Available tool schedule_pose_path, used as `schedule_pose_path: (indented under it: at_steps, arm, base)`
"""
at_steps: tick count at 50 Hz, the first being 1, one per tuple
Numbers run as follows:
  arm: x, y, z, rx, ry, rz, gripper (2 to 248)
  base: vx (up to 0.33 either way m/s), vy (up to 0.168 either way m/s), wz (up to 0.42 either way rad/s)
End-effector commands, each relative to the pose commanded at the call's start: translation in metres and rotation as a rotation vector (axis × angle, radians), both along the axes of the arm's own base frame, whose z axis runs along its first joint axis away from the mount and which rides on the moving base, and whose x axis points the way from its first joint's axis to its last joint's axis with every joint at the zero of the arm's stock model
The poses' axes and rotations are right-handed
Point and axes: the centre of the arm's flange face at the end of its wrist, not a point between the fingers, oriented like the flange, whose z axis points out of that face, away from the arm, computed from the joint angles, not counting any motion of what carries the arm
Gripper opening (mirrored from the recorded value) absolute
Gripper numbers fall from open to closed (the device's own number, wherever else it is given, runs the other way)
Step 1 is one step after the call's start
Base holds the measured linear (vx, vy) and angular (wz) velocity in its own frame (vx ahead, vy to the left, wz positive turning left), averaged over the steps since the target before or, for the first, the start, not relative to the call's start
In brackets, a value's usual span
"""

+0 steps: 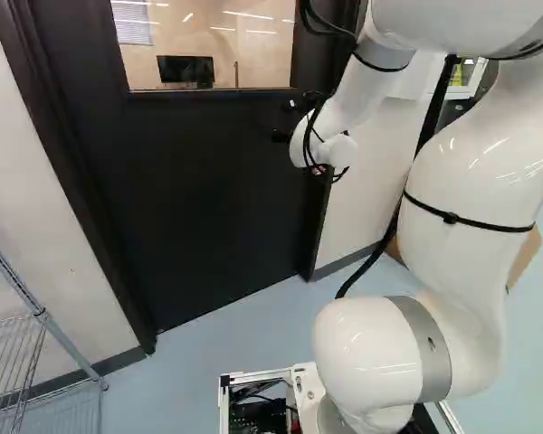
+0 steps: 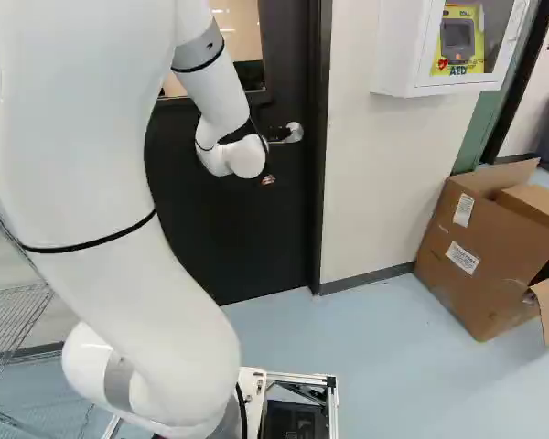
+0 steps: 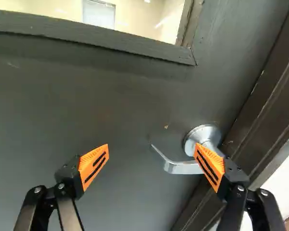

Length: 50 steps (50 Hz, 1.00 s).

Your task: Open the door and move inside

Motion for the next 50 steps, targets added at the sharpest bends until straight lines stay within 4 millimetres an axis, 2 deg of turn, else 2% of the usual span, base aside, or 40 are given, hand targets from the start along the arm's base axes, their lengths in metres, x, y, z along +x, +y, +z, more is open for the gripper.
schedule_pose_path:
  at_steps: [50]
  arm:
    - [0.003, 0.000, -0.054, 0.010, 0.108, 0.000, 247]
  base:
    - [0.000, 0.000, 0.000]
